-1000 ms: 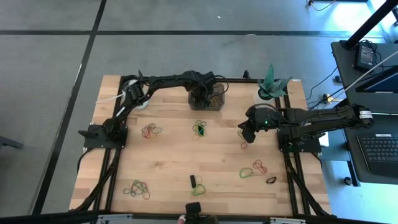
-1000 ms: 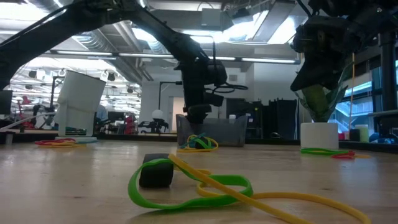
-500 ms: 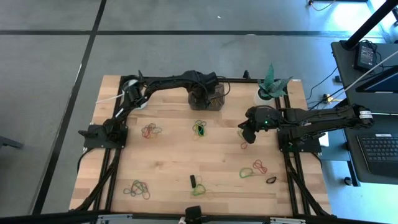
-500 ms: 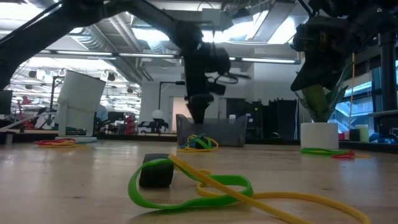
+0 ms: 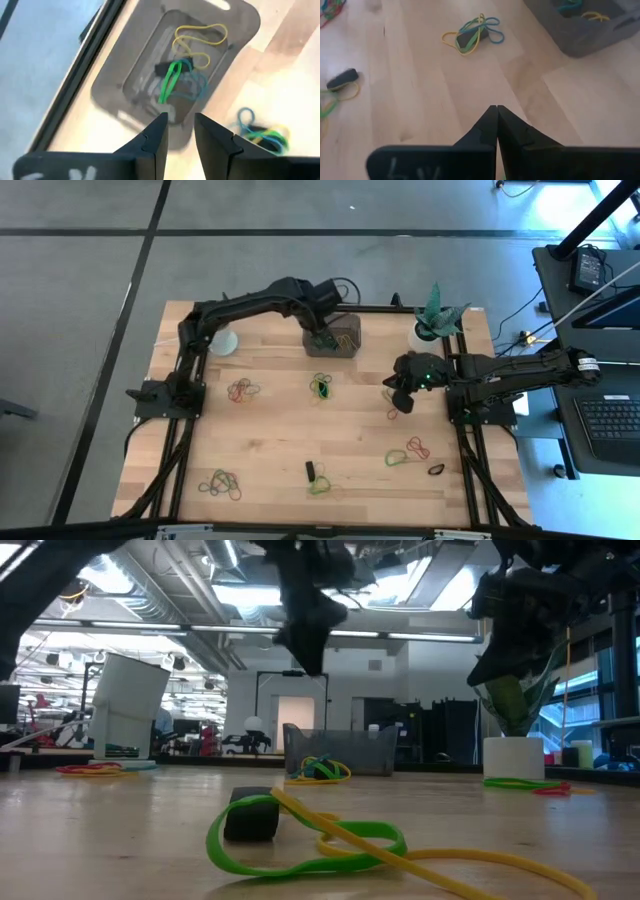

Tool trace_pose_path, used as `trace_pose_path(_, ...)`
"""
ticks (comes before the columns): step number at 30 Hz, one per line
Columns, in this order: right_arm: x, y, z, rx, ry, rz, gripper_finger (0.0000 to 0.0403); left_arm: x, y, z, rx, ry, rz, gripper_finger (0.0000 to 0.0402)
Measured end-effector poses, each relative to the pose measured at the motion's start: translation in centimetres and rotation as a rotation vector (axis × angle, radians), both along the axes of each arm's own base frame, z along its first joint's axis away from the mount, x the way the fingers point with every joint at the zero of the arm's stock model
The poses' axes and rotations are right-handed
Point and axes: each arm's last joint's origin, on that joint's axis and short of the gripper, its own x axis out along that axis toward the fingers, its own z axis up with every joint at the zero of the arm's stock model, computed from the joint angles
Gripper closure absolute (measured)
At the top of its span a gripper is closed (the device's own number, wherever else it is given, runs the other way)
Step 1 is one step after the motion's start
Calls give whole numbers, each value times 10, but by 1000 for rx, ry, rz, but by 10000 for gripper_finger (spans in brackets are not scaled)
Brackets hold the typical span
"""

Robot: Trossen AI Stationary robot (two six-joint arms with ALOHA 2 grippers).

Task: Pick and place rubber bands into bin
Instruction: Put the red rubber band into the bin

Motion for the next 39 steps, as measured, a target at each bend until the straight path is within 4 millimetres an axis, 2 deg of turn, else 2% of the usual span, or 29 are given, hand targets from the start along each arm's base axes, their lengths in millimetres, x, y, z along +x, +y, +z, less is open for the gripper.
trace_pose_path(5, 0, 0, 0, -80, 17, 72, 391, -19, -27, 21, -13, 54, 157, 327)
trace_pose_path(10, 0, 0, 0, -124, 21, 111, 391, -30, -71, 28, 44, 181, 220, 342)
trace_pose_path(17, -1, 0, -1, -59, 23, 54, 391, -26, -150, 32, 80, 187, 57, 395)
trace_pose_path(22, -2, 0, -2, -29, 40, 28, 391, -32, -191, 40, 102, 155, -42, 399)
trace_pose_path(26, -5, 0, 0, -5, 26, 6, 395, -46, -213, 54, 109, 98, -75, 399)
trace_pose_path(31, -14, 1, 8, 24, -20, -22, 399, -72, -232, 69, 138, 26, -75, 400)
trace_pose_path(35, -22, 1, 19, 50, -105, -41, 400, -100, -241, 64, 141, 11, -22, 399)
trace_pose_path(39, -26, 5, 29, 66, -171, -29, 401, -125, -248, 49, 114, -38, -2, 400)
